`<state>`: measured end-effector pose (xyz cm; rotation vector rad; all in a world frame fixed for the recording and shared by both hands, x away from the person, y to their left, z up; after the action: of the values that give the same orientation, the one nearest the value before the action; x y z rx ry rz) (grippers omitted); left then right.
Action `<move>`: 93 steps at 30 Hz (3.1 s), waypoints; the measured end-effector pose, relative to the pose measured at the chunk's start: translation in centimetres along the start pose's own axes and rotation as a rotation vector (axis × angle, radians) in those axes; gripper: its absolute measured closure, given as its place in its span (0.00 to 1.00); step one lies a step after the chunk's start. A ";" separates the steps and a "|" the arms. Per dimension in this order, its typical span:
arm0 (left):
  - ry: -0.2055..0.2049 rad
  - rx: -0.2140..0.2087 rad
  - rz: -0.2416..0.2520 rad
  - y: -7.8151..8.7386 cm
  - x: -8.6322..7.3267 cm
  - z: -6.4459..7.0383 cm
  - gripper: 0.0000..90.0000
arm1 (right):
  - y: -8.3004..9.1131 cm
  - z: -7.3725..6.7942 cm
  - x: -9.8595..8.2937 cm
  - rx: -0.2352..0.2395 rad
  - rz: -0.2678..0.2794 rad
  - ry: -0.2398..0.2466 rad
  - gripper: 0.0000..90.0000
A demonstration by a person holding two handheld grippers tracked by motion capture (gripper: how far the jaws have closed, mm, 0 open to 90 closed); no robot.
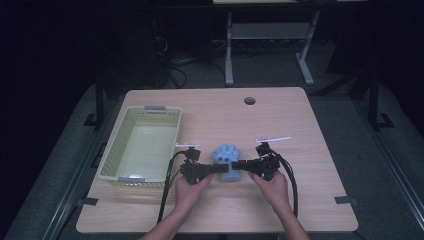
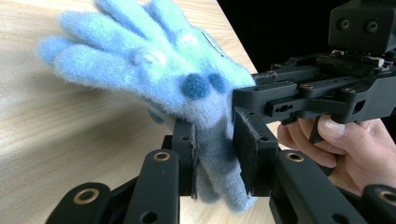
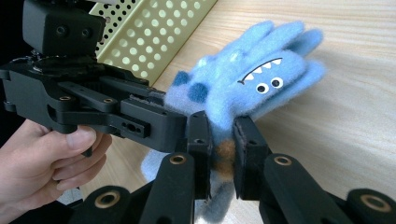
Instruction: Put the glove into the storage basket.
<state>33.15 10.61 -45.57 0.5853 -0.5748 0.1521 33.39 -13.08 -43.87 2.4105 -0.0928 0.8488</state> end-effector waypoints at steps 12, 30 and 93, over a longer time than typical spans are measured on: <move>-0.026 -0.020 0.019 1.3 0.9 1.2 0.78 | 1.0 -1.5 0.8 0.007 0.031 0.023 0.88; -0.056 -0.033 0.043 4.7 3.0 1.5 0.78 | 0.5 -3.7 3.5 0.061 0.057 0.045 0.88; -0.071 0.017 0.094 13.7 5.1 -1.1 0.78 | -5.6 -9.4 8.6 0.144 0.009 0.106 0.88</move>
<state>33.94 22.46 -36.98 0.5826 -0.6704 0.2257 36.43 -2.28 -35.57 2.4937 -0.0010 1.0167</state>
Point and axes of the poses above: each handheld gripper's, and its own axes: y roughly backward along the jaws, x roughly out of its top, z roughly to its right, the point moved 1 cm from there along -y, roughly forward along the jaws, and after that the axes turned 5 degrees about x, right-handed, at the moved point
